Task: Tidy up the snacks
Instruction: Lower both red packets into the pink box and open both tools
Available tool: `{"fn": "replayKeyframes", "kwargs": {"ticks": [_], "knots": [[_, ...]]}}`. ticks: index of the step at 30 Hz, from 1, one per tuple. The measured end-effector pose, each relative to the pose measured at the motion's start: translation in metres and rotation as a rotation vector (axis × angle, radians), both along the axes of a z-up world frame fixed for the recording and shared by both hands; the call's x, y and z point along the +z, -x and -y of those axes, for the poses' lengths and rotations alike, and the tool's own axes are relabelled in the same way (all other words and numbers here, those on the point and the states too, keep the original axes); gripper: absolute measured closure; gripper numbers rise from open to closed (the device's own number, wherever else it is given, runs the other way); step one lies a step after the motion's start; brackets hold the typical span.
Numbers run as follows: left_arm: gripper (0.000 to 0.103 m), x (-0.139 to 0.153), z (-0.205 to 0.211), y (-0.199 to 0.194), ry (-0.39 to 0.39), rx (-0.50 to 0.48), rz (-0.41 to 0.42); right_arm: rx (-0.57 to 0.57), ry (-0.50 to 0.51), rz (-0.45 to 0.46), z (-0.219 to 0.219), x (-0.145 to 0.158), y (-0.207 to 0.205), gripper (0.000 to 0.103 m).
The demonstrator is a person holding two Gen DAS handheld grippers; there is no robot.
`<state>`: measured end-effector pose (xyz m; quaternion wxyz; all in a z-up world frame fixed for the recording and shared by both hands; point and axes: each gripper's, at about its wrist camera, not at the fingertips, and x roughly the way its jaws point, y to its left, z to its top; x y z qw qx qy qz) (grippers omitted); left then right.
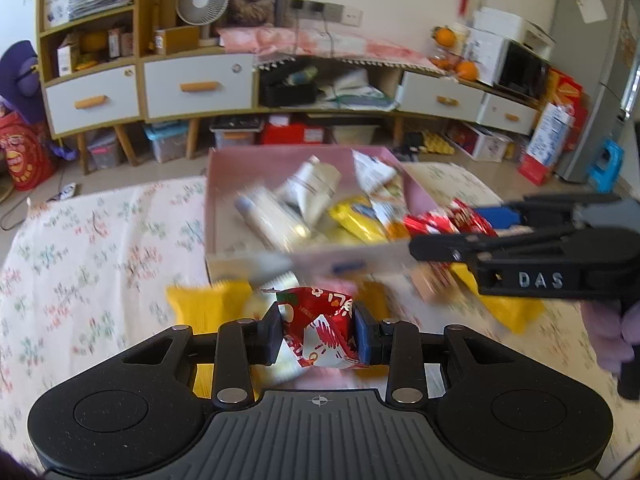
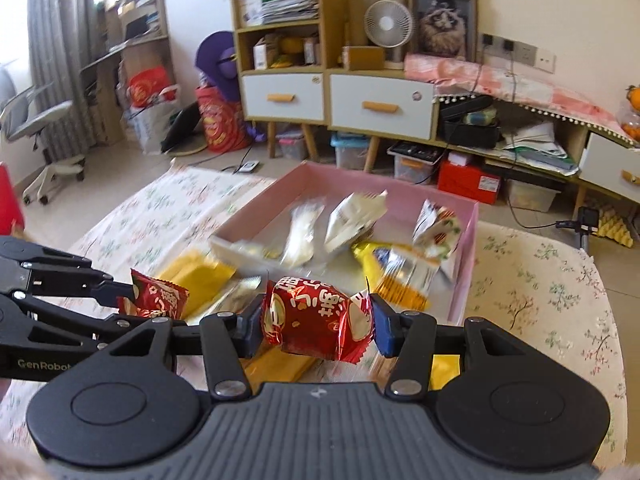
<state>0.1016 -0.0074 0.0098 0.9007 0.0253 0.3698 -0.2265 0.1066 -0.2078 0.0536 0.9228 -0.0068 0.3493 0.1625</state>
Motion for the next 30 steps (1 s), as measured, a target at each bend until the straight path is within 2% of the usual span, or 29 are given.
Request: {"fn": "replayKeyframes", "kwargs": {"ticks": [6, 16, 23, 30], "knots": [[0.070, 0.001, 0.006, -0.045, -0.025, 0.035, 0.048, -0.041, -0.013, -0.008, 0.000, -0.009, -0.025, 0.054], [0.070, -0.023, 0.024, -0.100, -0.087, 0.065, 0.045, -0.027, 0.032, -0.002, -0.013, -0.021, -0.049, 0.054], [0.070, -0.039, 0.025, -0.115, -0.107, 0.089, 0.024, -0.038, 0.049, -0.001, -0.014, -0.028, -0.058, 0.053], [0.067, -0.041, 0.026, -0.118, -0.107, 0.088, 0.042, -0.045, 0.050, 0.006, -0.013, -0.029, -0.060, 0.050]]}}
